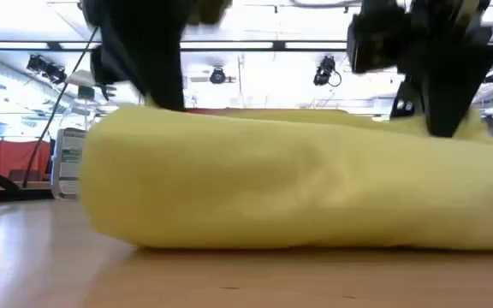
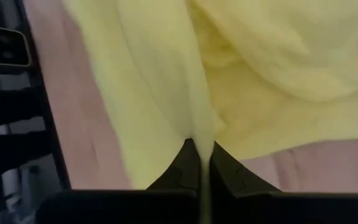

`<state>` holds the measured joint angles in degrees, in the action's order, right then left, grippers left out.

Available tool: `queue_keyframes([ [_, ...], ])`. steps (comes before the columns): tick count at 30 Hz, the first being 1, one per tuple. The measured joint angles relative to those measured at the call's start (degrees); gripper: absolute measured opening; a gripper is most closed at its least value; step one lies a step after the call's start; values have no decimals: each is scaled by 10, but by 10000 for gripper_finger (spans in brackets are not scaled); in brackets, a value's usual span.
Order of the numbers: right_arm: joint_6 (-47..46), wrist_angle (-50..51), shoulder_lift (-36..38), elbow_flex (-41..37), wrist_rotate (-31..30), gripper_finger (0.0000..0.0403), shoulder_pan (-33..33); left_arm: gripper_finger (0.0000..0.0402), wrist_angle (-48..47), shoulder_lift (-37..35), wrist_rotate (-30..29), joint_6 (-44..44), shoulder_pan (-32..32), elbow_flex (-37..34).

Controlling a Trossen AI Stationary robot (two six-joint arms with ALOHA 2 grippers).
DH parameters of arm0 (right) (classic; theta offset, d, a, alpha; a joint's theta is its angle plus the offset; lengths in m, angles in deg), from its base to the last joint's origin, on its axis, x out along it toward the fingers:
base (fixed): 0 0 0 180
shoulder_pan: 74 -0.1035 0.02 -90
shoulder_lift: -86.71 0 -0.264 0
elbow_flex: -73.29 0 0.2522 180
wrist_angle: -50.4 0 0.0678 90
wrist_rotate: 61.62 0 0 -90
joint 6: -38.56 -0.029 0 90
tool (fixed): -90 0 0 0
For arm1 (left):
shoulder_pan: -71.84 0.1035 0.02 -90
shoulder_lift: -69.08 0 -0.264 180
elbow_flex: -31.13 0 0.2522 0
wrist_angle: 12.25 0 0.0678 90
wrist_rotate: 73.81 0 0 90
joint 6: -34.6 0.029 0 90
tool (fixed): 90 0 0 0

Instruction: Fold Laundry from Bin

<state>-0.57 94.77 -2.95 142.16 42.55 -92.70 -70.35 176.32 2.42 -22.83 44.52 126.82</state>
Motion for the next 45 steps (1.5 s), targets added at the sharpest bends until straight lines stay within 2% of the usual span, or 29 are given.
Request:
queue_keyframes([
  [8, 57, -26, 0, -18, 66, 12, 68, 0, -8, -2, 17, 49, 49, -16],
  [15, 111, -27, 0, -18, 70, 12, 142, 0, -51, -5, 7, 89, 83, -16],
  [21, 124, -40, -9, -46, 90, 18, 181, 6, -17, -5, -9, 107, 107, -44],
  [30, 78, -49, 15, -49, 19, 157, 197, 102, -23, -31, -11, 88, 118, -42],
  [34, 47, -49, 52, -41, -34, 189, 196, 128, -27, -69, -11, 56, 117, -42],
  [36, 36, -52, 72, -39, -39, 191, 191, 132, -9, -86, -13, 48, 110, -42],
  [40, 14, -73, 83, -42, -7, 177, 160, 126, 110, -76, -13, 85, 77, -52],
  [42, -8, -124, 75, -60, 24, 161, 146, 118, 180, -51, -6, 94, 66, -68],
  [45, -84, -256, 53, -108, 51, 129, 129, 111, 216, -15, -6, 74, 65, -97],
])
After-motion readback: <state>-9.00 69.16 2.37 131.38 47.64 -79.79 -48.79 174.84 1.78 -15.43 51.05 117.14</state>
